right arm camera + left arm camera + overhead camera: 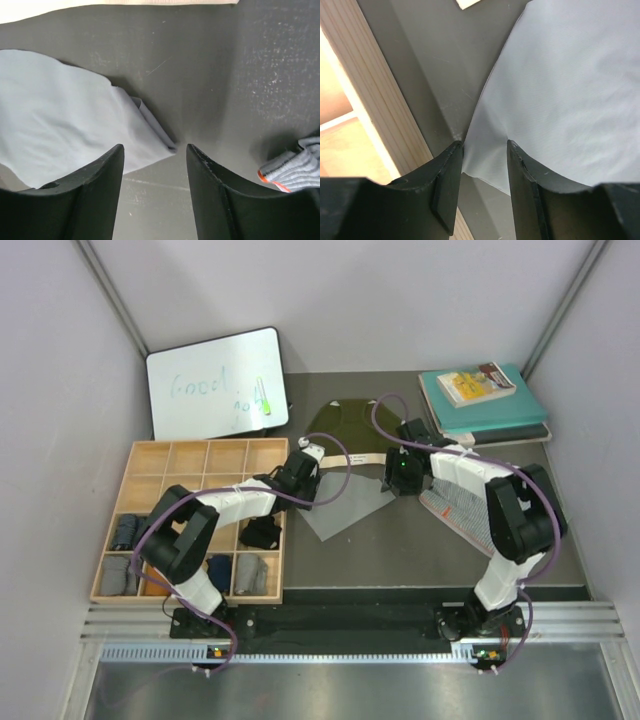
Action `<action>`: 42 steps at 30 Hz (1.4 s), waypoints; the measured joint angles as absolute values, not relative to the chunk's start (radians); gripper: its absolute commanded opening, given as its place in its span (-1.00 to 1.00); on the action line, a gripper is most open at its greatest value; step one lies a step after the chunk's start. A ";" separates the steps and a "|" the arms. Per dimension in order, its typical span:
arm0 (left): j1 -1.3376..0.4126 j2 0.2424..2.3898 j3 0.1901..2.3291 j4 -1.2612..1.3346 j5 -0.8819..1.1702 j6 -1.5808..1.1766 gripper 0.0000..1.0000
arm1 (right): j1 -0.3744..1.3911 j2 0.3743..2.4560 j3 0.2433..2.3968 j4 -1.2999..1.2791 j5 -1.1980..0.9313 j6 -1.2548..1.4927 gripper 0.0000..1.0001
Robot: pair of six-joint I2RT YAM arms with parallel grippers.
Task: Roll the underwear
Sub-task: Fold the underwear at the center of the board.
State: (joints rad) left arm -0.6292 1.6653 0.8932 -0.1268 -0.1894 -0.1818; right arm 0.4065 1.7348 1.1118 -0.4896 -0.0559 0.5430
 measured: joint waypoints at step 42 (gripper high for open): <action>-0.629 1.625 0.875 -0.076 -0.007 -0.281 -0.03 | 0.283 1.791 1.127 -0.547 -0.089 0.348 -0.33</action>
